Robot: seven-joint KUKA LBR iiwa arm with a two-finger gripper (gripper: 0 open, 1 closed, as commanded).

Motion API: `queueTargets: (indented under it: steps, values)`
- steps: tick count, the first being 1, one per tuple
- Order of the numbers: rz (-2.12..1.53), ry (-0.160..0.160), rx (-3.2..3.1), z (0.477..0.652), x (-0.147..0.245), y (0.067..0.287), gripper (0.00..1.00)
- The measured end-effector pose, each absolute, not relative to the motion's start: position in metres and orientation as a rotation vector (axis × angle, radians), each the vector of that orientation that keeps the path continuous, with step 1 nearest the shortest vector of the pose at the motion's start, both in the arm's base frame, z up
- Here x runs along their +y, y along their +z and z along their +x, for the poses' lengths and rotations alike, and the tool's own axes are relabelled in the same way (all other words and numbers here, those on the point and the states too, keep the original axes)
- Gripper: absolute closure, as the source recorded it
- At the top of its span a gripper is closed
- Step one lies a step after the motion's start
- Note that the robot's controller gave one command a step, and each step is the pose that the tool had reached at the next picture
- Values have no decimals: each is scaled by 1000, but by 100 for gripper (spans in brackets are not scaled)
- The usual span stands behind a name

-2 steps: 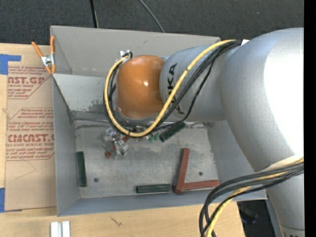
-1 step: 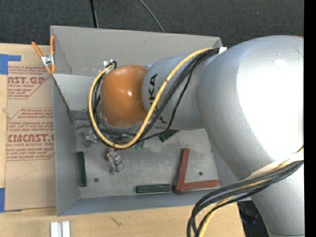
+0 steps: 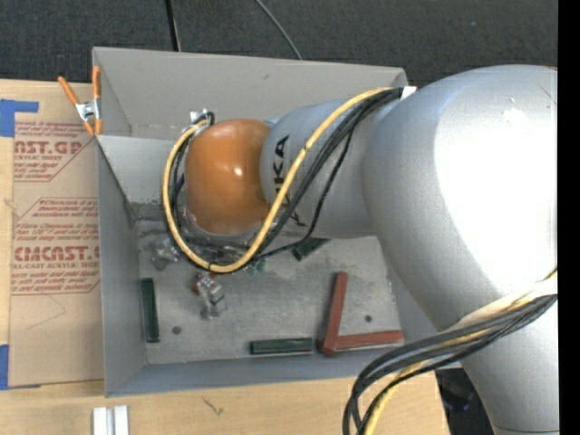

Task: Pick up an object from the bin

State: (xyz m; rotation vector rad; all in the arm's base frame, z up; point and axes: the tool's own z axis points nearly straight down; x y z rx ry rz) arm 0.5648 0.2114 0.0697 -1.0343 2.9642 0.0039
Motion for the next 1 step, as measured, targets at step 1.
queueTargets:
  steps: [1]
  values:
    - [-1531, 0, 2742, 560, 102, 74, 100]
